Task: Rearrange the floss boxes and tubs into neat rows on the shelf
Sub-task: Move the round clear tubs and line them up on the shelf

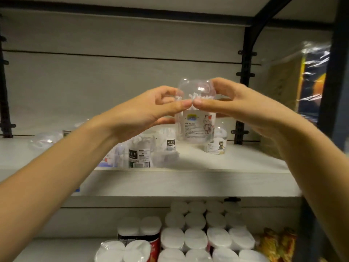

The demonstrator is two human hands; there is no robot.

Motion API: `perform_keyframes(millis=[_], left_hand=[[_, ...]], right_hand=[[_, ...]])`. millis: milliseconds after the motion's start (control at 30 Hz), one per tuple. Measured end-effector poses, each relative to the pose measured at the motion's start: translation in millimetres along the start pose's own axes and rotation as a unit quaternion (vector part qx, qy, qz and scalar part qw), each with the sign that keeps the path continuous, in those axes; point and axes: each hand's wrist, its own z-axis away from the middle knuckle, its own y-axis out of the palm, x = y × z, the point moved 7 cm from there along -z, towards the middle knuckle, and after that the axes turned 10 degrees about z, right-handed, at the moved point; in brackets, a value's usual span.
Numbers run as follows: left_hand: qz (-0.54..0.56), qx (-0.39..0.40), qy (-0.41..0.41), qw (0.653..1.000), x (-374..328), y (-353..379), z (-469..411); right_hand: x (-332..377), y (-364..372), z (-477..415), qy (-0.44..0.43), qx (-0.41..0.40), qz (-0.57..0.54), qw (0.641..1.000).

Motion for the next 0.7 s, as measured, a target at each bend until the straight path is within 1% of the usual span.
perform_keyframes(millis=[67, 133, 200, 300, 400, 500, 533, 567, 633, 700], left_hand=[[-0.022, 0.003, -0.002, 1.000, 1.6, 17.0, -19.6], [-0.046, 0.015, -0.012, 0.999, 7.5, 37.8, -39.2], [-0.053, 0.025, -0.029, 0.998, 16.7, 58.9, -58.4], [-0.083, 0.031, -0.053, 0.995, 37.0, 84.4, -83.8], [-0.146, 0.007, -0.064, 0.987, 57.7, 99.7, -100.9], [-0.154, -0.018, -0.058, 0.986, 70.6, 106.5, -109.6], [-0.174, -0.034, -0.046, 0.983, 71.7, 104.9, -112.3], [-0.216, -0.058, -0.030, 0.974, 71.6, 100.6, -116.2], [-0.330, -0.091, -0.004, 0.940, 71.7, 91.5, -126.5], [-0.417, -0.077, -0.019, 0.905, 79.9, 87.8, -137.4]], right_hand=[[-15.8, -21.1, 2.0, 0.017, -0.007, 0.042, 0.999], [-36.7, -36.4, 6.4, 0.043, 0.006, 0.062, 0.997], [-60.1, -45.4, 10.1, 0.070, 0.035, 0.074, 0.994], [-92.6, -51.0, 11.2, 0.107, 0.079, 0.123, 0.984], [-124.5, -51.4, 9.0, 0.138, 0.093, 0.190, 0.968], [-145.8, -45.3, 6.7, 0.162, 0.115, 0.249, 0.948], [-148.9, -42.0, 6.4, 0.165, 0.130, 0.267, 0.941], [-151.2, -39.6, 5.3, 0.168, 0.142, 0.289, 0.932], [-152.4, -37.8, 0.7, 0.162, 0.148, 0.340, 0.915], [-153.8, -39.0, -5.5, 0.154, 0.134, 0.362, 0.909]])
